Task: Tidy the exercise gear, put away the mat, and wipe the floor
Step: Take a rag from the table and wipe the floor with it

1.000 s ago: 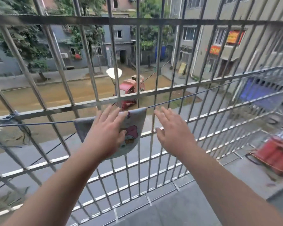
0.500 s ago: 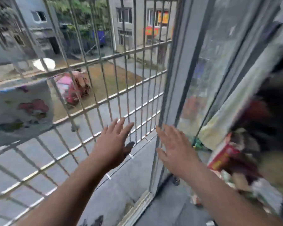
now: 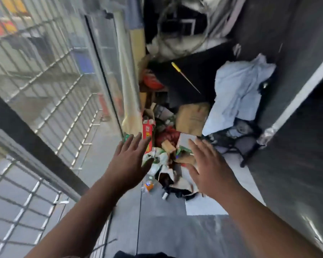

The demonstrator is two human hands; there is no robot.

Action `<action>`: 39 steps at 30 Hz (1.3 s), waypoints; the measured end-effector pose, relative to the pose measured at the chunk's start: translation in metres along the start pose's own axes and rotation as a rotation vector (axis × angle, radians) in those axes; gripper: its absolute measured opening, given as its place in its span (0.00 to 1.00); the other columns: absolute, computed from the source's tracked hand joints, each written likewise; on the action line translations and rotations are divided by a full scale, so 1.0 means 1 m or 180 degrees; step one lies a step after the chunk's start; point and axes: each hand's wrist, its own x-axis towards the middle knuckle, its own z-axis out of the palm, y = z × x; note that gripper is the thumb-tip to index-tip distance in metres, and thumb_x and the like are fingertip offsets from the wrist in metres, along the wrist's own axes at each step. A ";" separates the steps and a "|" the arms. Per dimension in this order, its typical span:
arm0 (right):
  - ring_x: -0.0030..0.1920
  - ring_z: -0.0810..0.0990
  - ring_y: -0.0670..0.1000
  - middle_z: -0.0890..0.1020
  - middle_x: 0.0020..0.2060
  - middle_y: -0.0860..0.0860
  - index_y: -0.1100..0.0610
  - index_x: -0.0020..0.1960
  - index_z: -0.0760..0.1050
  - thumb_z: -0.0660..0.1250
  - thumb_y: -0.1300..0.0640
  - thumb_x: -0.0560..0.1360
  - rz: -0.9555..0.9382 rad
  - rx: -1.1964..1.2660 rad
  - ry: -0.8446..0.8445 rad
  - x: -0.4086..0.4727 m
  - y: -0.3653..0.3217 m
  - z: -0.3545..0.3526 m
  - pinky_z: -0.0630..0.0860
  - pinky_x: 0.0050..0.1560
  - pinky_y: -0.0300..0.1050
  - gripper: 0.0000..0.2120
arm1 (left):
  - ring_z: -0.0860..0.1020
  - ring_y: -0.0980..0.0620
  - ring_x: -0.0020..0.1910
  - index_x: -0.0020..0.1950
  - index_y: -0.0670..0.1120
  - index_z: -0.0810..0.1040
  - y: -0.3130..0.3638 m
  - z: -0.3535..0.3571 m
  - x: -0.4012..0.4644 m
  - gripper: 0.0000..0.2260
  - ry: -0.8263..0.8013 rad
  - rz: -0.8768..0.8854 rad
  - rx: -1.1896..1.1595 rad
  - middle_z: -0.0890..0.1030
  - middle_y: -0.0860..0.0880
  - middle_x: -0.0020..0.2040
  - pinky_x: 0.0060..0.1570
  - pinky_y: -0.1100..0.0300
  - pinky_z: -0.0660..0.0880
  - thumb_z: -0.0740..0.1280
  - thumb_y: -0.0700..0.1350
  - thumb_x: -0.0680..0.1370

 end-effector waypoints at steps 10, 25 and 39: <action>0.76 0.63 0.60 0.65 0.76 0.59 0.57 0.79 0.56 0.51 0.42 0.78 0.1803 0.0141 0.0339 -0.120 0.172 -0.014 0.63 0.74 0.56 0.33 | 0.49 0.44 0.80 0.81 0.55 0.47 0.207 0.079 0.111 0.32 -0.0666 0.1473 0.0040 0.50 0.48 0.82 0.77 0.44 0.49 0.50 0.64 0.79; 0.79 0.53 0.54 0.56 0.79 0.51 0.50 0.80 0.48 0.54 0.42 0.81 0.3866 0.0239 0.0365 -0.193 0.418 -0.033 0.59 0.76 0.56 0.32 | 0.66 0.40 0.72 0.76 0.50 0.61 0.531 0.211 0.289 0.30 -0.1224 0.3231 0.0158 0.69 0.44 0.73 0.69 0.40 0.65 0.52 0.61 0.76; 0.80 0.49 0.53 0.55 0.80 0.51 0.49 0.81 0.47 0.52 0.40 0.81 0.4704 0.0200 0.0593 -0.268 0.602 -0.076 0.53 0.78 0.54 0.32 | 0.59 0.40 0.78 0.80 0.50 0.58 0.766 0.266 0.349 0.30 -0.1216 0.3849 0.0071 0.59 0.42 0.80 0.73 0.44 0.59 0.61 0.57 0.80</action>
